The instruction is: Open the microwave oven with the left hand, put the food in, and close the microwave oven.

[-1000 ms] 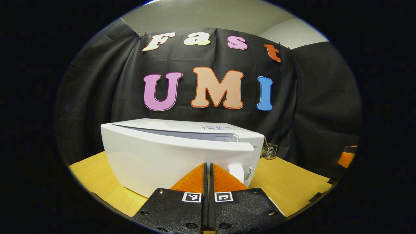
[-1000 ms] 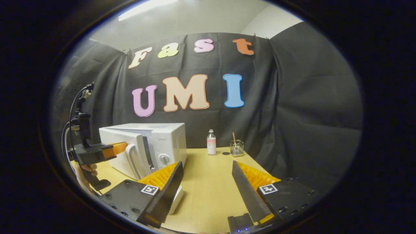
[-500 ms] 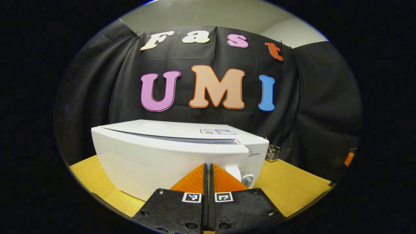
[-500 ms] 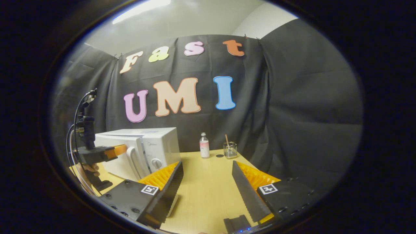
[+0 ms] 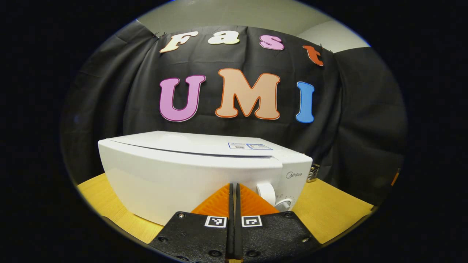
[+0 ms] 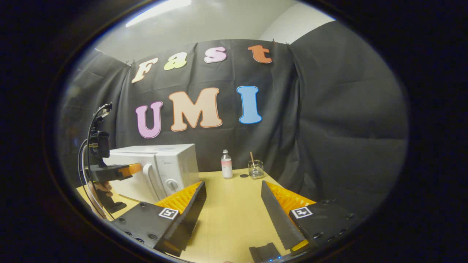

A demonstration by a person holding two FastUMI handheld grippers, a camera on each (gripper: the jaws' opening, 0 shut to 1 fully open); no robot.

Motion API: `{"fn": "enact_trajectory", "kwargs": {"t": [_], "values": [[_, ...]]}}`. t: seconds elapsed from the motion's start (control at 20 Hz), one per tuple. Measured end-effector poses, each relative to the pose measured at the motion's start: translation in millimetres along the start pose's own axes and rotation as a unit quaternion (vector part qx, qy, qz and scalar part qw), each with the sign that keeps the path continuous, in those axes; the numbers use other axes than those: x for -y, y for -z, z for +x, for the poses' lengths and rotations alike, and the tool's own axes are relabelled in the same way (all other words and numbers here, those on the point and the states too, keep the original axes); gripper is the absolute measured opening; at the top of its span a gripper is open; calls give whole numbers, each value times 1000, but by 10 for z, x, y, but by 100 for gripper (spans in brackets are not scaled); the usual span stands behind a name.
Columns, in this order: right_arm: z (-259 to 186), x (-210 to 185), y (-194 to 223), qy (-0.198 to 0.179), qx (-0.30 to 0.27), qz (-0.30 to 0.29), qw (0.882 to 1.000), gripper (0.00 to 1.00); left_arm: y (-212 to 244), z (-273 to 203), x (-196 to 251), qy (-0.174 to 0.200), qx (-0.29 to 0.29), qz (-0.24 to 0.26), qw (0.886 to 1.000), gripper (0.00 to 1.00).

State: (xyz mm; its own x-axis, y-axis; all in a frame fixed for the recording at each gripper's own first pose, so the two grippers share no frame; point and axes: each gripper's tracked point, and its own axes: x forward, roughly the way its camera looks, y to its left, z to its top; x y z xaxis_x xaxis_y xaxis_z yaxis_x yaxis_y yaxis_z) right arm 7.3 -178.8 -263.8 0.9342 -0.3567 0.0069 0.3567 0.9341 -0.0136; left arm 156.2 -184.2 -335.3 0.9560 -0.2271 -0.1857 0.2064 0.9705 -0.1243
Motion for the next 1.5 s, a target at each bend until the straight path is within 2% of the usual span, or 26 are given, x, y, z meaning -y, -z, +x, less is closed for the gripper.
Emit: {"fn": "enact_trajectory", "kwargs": {"t": [0.9, 0.95, 1.0, 1.1, 1.3, 1.5], "values": [[88, -9, 127, 3, -19, -12, 1000, 93, -18, 38, -53, 4, 11, 11, 1000, 1], [93, 0, 120, 4, -19, -12, 1000, 93, -54, 91, -49, 8, 25, 15, 1000, 1], [91, 2, 125, 5, -19, -13, 1000, 93, 77, 118, -54, 6, -5, 13, 1000, 1], [78, 9, 112, 5, -17, -13, 1000, 93, -22, 101, 22, 25, 16, 12, 999, 1], [68, -14, 90, 2, -15, -13, 1000, 93, 16, 126, 23, 27, 18, 6, 999, 1], [48, -19, 59, 0, -11, -11, 1000, 93, -41, 35, -202, -16, 16, 27, 999, 1]]}}
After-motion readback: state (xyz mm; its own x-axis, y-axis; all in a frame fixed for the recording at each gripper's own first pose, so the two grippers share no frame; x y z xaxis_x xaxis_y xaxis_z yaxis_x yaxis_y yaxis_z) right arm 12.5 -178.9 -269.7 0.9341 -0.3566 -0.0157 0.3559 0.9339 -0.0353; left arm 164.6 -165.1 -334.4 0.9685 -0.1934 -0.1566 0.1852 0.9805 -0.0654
